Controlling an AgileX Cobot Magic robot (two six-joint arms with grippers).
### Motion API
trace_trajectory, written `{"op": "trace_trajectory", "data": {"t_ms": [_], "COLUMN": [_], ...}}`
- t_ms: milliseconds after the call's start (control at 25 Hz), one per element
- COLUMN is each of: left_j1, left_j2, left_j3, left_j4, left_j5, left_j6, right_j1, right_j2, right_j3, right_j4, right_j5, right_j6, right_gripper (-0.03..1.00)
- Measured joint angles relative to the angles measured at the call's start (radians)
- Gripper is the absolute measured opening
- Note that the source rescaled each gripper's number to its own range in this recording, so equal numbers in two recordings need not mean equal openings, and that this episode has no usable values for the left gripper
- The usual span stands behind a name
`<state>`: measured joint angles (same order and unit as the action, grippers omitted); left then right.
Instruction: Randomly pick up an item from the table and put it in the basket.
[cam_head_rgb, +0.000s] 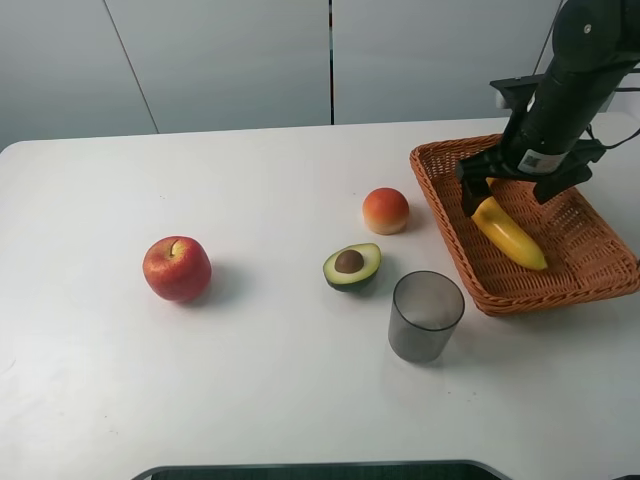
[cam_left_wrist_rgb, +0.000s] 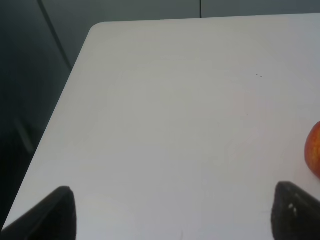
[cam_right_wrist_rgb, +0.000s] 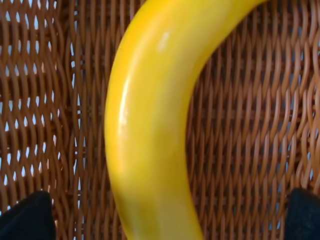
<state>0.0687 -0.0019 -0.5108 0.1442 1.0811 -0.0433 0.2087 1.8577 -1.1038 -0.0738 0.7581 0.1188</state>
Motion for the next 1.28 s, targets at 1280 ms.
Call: {"op": "trace_trajectory", "data": {"t_ms": [1280], "left_j1": [0.0], "left_j2": [0.0], "left_j3": [0.0], "left_j4": [0.0], "left_j5": [0.0], "left_j6": [-0.002], "right_j1": [-0.245], "right_j2": [-1.033], "right_j3": [0.345], "right_j4": [0.088], "right_j5": [0.072], "right_j6": [-0.101], "right_gripper": [1.0]}}
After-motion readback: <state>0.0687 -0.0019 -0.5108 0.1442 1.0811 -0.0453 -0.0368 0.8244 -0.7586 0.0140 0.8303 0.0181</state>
